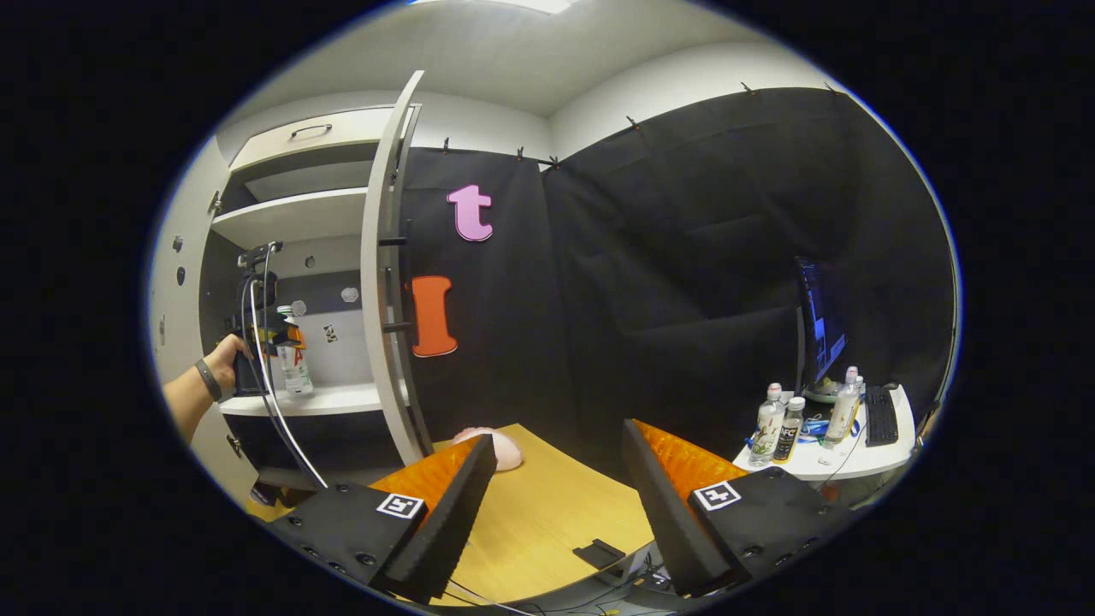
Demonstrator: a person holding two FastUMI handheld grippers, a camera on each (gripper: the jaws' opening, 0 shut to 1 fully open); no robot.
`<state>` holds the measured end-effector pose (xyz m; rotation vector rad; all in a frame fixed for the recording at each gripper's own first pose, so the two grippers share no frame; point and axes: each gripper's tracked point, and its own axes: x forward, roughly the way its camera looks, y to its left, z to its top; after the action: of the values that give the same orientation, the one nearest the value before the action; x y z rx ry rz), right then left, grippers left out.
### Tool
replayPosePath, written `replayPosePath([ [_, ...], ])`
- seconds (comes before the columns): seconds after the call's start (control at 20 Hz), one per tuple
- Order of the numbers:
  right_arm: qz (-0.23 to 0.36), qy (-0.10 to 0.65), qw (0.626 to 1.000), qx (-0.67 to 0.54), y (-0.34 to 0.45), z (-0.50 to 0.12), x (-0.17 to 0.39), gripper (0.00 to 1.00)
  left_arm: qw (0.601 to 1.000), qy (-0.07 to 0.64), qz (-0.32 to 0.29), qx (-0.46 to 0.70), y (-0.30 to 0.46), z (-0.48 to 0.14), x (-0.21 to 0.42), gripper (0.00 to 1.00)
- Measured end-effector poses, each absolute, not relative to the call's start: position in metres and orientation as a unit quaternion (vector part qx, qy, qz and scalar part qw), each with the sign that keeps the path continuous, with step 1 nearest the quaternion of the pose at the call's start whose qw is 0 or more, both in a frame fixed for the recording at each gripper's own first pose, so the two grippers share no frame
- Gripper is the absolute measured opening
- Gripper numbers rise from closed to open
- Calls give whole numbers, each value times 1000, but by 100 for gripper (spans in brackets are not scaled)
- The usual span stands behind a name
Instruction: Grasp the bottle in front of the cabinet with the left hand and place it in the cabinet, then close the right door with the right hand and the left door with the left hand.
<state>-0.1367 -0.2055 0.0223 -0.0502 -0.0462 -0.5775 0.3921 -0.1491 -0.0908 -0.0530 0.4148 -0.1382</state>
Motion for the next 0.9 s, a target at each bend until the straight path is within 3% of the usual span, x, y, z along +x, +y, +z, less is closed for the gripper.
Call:
replayPosePath([
  [0.25, -286, -26, 957, -30, -207, 22, -129, 98, 975, 213, -64, -28, -154, -99, 397, 75],
  [0.55, -273, -20, 961, -29, -202, 15, -114, 98, 977, 200, -68, -30, -152, -98, 401, 83],
  [0.6, -270, -19, 962, -28, -200, 14, -111, 98, 977, 196, -73, -31, -153, -97, 403, 94],
  [0.9, -258, -16, 966, -26, -193, 10, -102, 98, 988, 124, -75, -44, -148, -43, 386, 95],
])
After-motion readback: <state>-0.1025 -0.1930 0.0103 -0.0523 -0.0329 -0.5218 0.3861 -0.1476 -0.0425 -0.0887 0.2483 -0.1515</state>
